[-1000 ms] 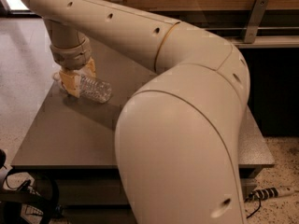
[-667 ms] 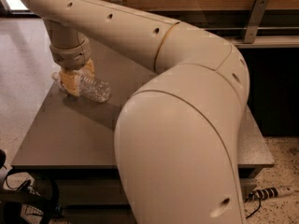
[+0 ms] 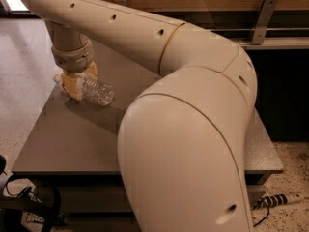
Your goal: Place water bottle upright
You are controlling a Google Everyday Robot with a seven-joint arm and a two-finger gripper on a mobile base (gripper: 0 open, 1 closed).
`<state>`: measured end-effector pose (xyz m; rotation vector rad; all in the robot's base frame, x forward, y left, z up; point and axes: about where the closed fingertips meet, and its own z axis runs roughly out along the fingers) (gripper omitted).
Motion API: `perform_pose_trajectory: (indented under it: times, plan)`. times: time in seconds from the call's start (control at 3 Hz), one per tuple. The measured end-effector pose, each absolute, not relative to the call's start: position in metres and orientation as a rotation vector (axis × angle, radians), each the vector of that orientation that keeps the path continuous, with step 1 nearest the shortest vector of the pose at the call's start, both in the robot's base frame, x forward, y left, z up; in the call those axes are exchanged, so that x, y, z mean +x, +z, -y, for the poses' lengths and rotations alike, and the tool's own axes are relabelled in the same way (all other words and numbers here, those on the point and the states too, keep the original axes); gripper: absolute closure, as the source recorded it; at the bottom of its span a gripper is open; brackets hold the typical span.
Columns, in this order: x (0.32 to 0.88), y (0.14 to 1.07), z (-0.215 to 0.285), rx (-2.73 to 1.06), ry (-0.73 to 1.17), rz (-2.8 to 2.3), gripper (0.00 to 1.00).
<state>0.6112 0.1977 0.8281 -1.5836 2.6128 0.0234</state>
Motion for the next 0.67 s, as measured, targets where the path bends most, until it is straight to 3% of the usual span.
perform_pose_trajectory:
  times: [0.67]
  plan:
    - [0.616, 0.901, -0.185, -1.640, 0.051, -2.350, 1.00]
